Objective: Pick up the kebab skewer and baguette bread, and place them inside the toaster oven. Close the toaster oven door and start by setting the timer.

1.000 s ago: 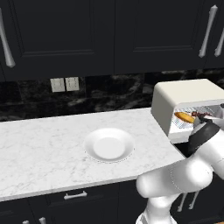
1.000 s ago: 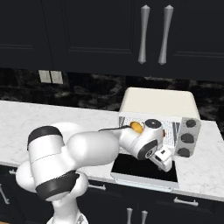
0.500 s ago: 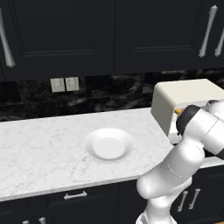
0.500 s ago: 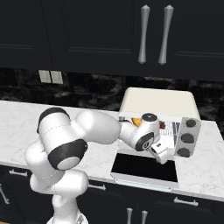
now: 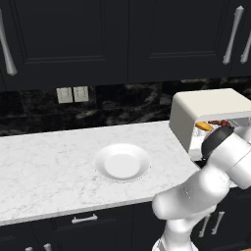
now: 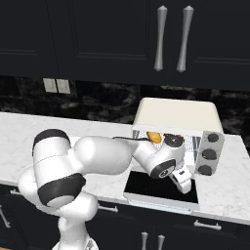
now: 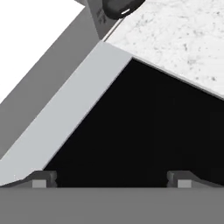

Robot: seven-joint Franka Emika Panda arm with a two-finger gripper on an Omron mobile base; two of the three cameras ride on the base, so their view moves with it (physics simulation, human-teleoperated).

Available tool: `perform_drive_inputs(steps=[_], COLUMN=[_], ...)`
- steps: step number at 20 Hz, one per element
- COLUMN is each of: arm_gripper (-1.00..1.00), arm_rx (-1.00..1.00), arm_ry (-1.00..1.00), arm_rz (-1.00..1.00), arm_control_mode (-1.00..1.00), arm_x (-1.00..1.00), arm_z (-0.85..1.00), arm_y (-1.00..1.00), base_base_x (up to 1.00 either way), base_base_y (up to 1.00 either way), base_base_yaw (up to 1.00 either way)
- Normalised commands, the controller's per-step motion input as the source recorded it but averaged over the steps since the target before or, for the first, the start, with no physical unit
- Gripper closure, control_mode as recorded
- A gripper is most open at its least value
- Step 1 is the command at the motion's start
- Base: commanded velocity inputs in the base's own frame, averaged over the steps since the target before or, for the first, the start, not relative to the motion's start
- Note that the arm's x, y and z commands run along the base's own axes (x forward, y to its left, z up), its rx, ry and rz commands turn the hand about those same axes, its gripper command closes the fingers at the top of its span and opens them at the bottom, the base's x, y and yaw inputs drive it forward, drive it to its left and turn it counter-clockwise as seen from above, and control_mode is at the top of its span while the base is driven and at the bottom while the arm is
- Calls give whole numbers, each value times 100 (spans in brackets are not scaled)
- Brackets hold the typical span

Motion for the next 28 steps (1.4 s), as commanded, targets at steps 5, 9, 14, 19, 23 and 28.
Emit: perform_drive_inputs(steps=[5, 9, 14, 19, 23, 28], arm_gripper=[-100, -100, -100, -100, -100, -100], arm_rx=[-1, -11, -14, -7, 0, 0], arm_ry=[-3, 10, 12, 1, 0, 0], arm_rz=[16, 42, 45, 24, 18, 13], arm_control_mode=[-100, -100, -100, -100, -100, -100], arm_x=[-100, -100, -66, -46, 0, 26], arm_z=[46, 35, 2, -33, -22, -3], arm_y=[21, 44, 47, 27, 0, 0], base_base_x=[0, 0, 0, 0, 0, 0], base_base_y=[0, 0, 0, 0, 0, 0], base_base_yaw=[0, 0, 0, 0, 0, 0])
